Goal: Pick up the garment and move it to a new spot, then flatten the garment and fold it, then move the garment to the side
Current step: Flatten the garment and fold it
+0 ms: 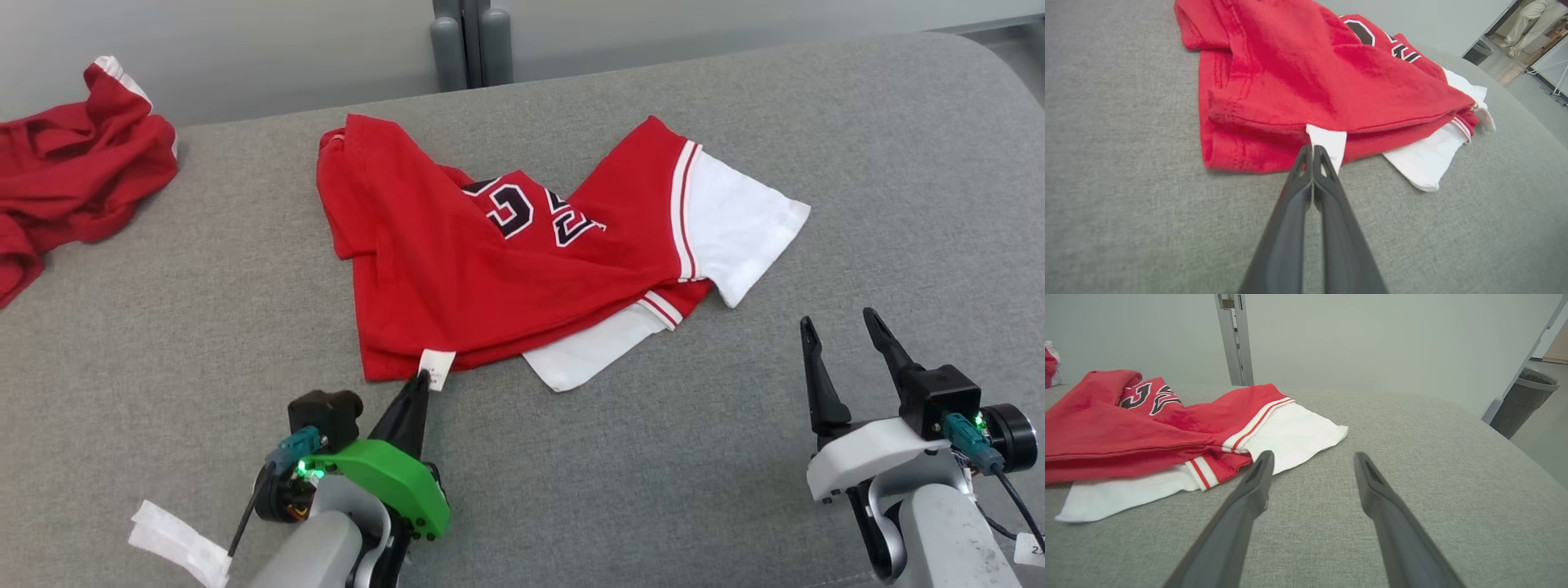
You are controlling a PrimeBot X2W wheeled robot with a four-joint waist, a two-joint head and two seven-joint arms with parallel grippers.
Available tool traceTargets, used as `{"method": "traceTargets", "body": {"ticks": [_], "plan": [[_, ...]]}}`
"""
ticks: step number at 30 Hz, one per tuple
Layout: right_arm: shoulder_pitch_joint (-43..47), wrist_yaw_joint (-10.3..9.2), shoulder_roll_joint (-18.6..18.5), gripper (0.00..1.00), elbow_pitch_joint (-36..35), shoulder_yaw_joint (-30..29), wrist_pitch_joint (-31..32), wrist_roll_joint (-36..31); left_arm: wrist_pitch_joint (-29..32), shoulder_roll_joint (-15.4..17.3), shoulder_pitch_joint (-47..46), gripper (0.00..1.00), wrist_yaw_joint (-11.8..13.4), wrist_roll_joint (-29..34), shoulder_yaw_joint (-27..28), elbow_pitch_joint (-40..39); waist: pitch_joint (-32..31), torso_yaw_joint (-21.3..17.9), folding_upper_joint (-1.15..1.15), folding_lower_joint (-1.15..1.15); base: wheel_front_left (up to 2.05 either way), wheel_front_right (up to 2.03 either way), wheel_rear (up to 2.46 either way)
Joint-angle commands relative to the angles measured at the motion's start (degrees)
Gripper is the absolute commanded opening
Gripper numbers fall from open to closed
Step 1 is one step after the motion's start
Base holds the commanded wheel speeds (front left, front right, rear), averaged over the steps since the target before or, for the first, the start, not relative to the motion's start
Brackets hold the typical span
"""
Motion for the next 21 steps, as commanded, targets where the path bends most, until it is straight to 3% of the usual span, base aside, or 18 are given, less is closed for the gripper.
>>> {"method": "traceTargets", "body": {"ticks": [1,13,21], "plan": [[0.6,-0.11,-0.2,1.00,0.1,0.1,-0.1,0.1,0.5,0.7,1.9,0.00,0.8,-0.2,-0.1,-1.7,-0.7,0.7,0.00,0.00,0.00,0.00,0.00],[1.7,-0.11,-0.2,1.00,0.3,-0.9,-0.1,0.0,6.2,7.2,15.3,0.00,8.6,-1.7,-0.2,-20.7,-2.7,1.9,0.00,0.00,0.00,0.00,0.00],[1.8,-0.11,-0.2,1.00,0.7,-0.8,-0.1,0.1,9.8,6.5,18.9,0.00,9.3,-3.8,-2.0,-22.1,-3.5,1.9,0.00,0.00,0.00,0.00,0.00]]}}
